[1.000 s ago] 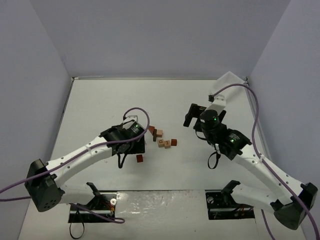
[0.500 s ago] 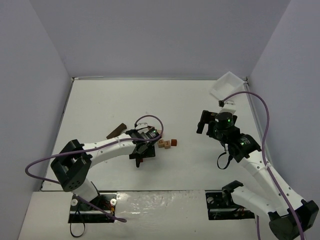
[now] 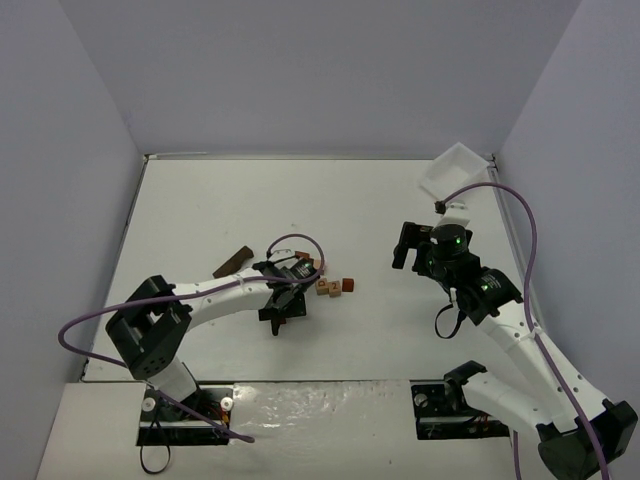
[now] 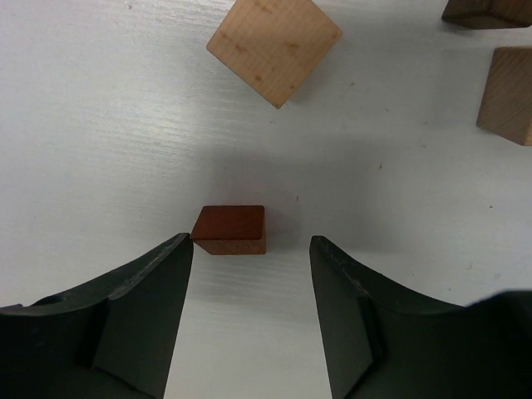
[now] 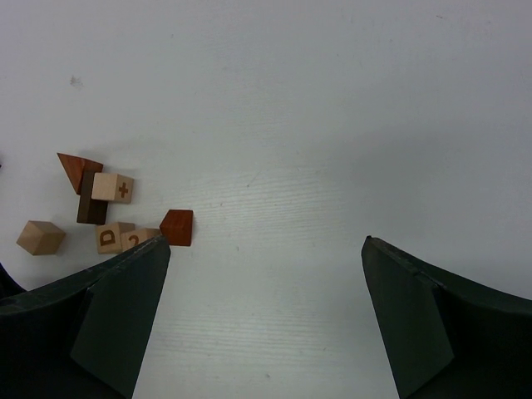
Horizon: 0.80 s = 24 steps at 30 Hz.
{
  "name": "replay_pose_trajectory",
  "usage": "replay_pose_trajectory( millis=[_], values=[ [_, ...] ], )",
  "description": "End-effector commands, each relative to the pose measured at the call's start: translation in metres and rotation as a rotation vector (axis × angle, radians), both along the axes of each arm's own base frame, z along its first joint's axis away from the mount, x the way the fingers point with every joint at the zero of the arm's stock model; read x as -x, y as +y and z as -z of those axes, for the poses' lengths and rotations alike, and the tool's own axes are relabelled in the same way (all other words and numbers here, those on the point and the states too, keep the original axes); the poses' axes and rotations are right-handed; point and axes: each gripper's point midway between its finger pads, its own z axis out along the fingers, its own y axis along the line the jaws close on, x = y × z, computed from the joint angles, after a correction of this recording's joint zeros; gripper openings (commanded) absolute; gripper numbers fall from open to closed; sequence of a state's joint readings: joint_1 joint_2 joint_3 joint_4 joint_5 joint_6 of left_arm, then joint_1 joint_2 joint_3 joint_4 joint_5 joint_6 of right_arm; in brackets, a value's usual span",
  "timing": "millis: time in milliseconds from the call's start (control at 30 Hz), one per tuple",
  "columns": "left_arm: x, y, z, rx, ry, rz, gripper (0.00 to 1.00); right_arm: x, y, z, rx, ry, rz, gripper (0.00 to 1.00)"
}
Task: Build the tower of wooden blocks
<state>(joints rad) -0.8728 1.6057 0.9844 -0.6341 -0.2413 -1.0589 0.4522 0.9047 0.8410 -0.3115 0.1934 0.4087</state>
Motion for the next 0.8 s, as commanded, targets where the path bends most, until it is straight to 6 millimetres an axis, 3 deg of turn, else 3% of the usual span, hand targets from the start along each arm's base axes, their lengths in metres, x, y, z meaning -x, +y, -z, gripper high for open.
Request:
replay_pose_trajectory(
  millis=[0, 300, 500, 600, 767],
  values=[
    [-0.010, -0.003, -0.007, 0.016, -0.033, -0.008, 0.51, -0.004, 0.000, -0.006, 0.002, -0.033, -0.009, 0.98],
    [-0.015, 0.006, -0.008, 0.002, -0.037, 0.002, 0.36, -0.004, 0.000, -0.007, 0.005, -0.036, -0.010, 0.98],
    [-0.017, 0.010, -0.010, -0.009, -0.038, 0.032, 0.16, -0.004, -0.001, -0.007, 0.011, -0.036, -0.009, 0.98],
    [-0.019, 0.011, -0.018, -0.009, -0.050, 0.072, 0.02, -0.004, 0.000, -0.009, 0.008, -0.042, -0.014, 0.98],
    [-0.029, 0.023, -0.049, -0.017, -0.113, 0.189, 0.00, -0.005, 0.001, -0.013, 0.015, -0.052, -0.032, 0.98]
  ],
)
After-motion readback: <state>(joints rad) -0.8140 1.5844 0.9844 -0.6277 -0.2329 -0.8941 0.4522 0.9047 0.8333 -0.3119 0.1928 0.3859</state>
